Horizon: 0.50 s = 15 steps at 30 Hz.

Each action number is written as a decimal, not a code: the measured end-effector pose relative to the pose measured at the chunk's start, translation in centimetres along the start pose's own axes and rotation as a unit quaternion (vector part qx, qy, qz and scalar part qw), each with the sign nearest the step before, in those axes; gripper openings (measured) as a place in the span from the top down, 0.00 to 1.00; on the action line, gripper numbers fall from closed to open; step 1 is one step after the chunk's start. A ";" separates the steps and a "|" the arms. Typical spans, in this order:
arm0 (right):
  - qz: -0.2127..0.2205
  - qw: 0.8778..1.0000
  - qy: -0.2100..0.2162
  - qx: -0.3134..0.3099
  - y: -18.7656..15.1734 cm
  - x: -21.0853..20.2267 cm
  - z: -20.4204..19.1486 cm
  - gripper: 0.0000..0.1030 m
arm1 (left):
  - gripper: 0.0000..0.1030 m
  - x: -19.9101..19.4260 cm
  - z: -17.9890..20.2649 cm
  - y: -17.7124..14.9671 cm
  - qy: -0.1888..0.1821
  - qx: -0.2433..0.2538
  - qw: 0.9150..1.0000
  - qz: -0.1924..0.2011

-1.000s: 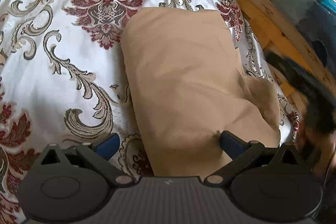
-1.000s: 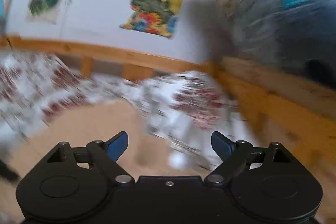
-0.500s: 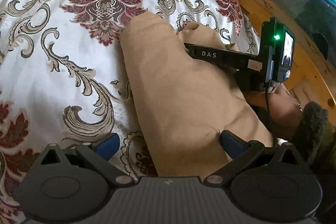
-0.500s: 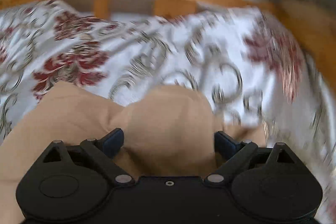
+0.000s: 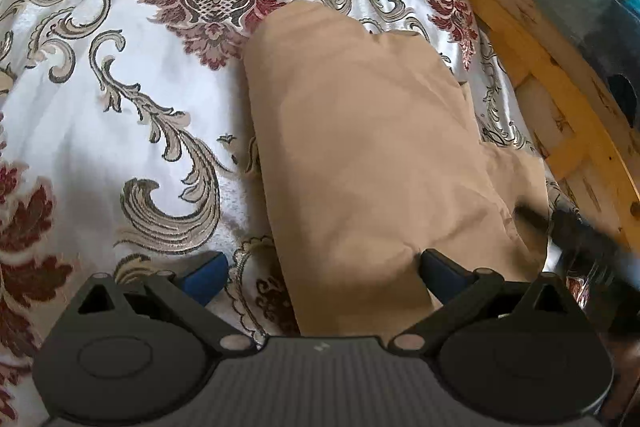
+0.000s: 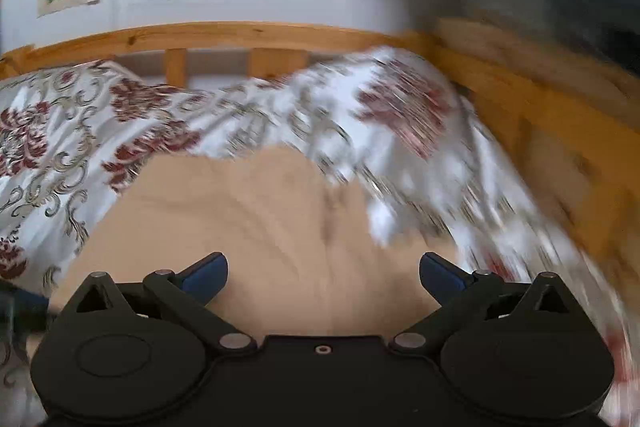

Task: Fold large clothes

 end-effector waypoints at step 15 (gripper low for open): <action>-0.040 0.998 -0.010 0.054 -4.0 2.4 1.9 0.04 | 0.00 0.3 3.0 -1.0 0.075 0.062 0.995 0.031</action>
Point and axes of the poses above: each gripper's, at about its wrist camera, not at the fingertips, and x roughly the way its jaws point, z to its right, y to its top, the point moved 1 cm from there along x, roughly the way its jaws point, and after that the axes turned 3 degrees about x, right-handed, at the moved point
